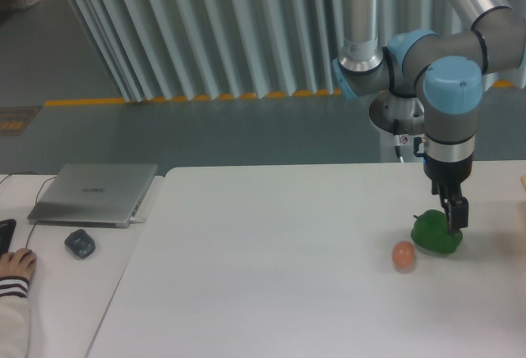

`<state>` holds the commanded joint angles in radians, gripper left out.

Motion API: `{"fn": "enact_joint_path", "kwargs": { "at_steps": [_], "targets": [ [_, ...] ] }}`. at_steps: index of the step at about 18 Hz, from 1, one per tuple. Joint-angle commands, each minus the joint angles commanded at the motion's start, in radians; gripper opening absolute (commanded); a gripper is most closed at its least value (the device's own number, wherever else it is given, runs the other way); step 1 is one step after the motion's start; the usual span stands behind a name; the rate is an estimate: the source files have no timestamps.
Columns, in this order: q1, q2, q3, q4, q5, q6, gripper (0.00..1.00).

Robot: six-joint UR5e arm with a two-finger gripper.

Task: Place the red pepper on the table
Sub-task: 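Open the gripper and release the green bell pepper on the table, then raise the gripper and move it away from the green pepper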

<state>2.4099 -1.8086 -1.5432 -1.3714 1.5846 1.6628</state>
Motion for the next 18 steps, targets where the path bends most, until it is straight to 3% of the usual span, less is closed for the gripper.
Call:
{"fn": "enact_joint_path", "kwargs": {
  "at_steps": [14,18],
  "targets": [
    [0.020,0.005,-0.026,0.035,0.015,-0.011,1.00],
    [0.026,0.006,-0.057,0.098,0.011,-0.012,1.00]
  ]
}}
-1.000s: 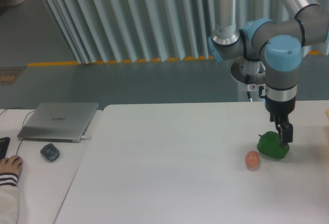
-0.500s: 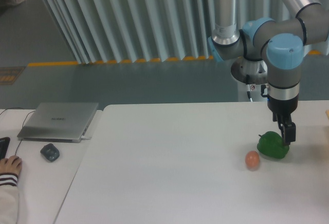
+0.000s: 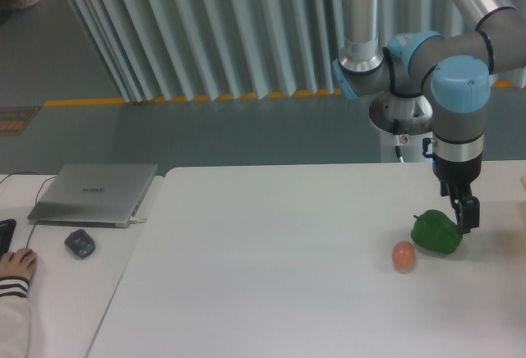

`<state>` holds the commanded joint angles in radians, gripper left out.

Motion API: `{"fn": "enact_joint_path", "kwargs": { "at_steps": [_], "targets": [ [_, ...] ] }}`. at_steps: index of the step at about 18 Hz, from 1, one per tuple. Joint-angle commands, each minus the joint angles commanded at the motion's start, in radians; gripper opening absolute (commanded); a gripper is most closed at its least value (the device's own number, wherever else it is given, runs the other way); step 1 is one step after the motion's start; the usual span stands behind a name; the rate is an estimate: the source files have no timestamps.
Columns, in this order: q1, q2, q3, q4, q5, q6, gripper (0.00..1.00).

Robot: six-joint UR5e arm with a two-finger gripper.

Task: Place the red pepper on the table
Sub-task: 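Raise the gripper and move it away from the green pepper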

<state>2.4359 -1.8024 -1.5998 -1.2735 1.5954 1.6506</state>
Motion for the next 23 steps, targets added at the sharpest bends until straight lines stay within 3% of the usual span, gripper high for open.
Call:
{"fn": "enact_joint_path", "kwargs": {
  "at_steps": [2,16,23],
  "targets": [
    [0.009,0.003,-0.022,0.049,0.003,-0.002,1.00],
    [0.075,0.011,-0.022,0.049,0.015,-0.005,1.00],
    [0.143,0.011,-0.009,0.059,0.012,0.018,1.00]
  ]
}}
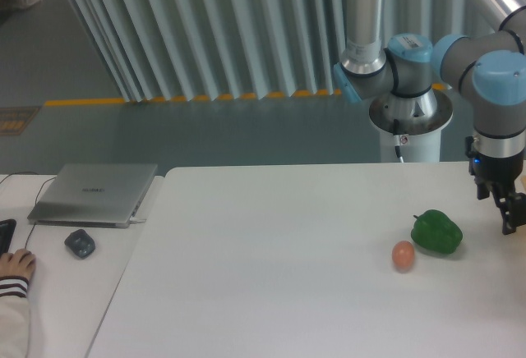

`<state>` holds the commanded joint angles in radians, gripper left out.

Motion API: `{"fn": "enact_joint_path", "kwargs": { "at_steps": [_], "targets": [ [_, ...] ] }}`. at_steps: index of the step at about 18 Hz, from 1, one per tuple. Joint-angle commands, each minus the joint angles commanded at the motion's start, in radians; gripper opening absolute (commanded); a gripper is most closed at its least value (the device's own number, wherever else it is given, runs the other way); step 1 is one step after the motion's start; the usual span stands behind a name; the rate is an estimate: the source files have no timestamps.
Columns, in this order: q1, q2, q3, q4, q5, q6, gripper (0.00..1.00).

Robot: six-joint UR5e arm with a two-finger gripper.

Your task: Place the red pepper on the table

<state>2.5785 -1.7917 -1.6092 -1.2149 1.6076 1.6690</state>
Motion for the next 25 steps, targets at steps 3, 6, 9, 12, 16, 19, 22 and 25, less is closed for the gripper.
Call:
{"fn": "enact_joint_path", "kwargs": {
  "at_steps": [3,6,9,12,16,19,22,25],
  "targets": [
    [0.037,-0.002,0.021,0.003,-0.002,0.049,1.00],
    [0.091,-0.002,0.026,0.000,-0.006,0.164,1.00],
    [0.109,-0.002,0.028,0.000,-0.008,0.245,1.00],
    [0.117,-0.006,0.032,0.002,-0.003,0.281,1.00],
    [0.176,-0.011,0.035,0.002,-0.002,0.287,1.00],
    [0.204,-0.034,0.031,-0.003,0.017,0.330,1.00],
    [0.210,-0.057,0.040,-0.005,0.041,0.318,1.00],
    [0.230,-0.077,0.040,-0.002,0.040,0.318,1.00]
  ]
}}
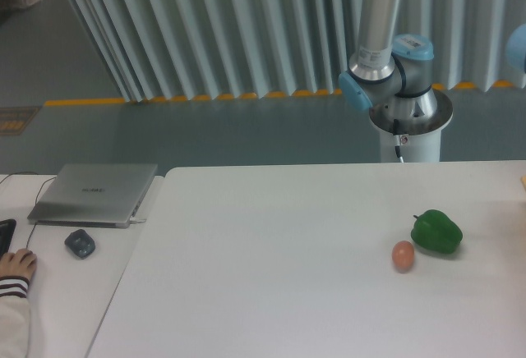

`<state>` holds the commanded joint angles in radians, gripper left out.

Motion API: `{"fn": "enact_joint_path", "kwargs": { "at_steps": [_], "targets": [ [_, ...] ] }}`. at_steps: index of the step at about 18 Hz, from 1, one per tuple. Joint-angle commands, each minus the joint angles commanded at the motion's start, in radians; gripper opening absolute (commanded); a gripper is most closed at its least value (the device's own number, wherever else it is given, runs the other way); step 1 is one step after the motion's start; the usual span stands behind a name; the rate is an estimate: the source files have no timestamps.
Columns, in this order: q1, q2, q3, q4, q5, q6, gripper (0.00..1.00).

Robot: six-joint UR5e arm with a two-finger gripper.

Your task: Place the red pepper on the table

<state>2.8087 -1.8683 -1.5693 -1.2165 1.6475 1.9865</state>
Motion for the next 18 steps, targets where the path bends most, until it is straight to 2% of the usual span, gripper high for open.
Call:
{"fn": "enact_joint_path", "kwargs": {
  "at_steps": [4,9,18],
  "targets": [
    [0.014,-0.046,0.015,0.002,-0.002,0.011,1.00],
    [0.012,-0.098,0.044,0.043,0.000,0.000,1.00],
    [0.028,-0.118,0.041,0.058,0.000,-0.002,1.00]
  ]
}}
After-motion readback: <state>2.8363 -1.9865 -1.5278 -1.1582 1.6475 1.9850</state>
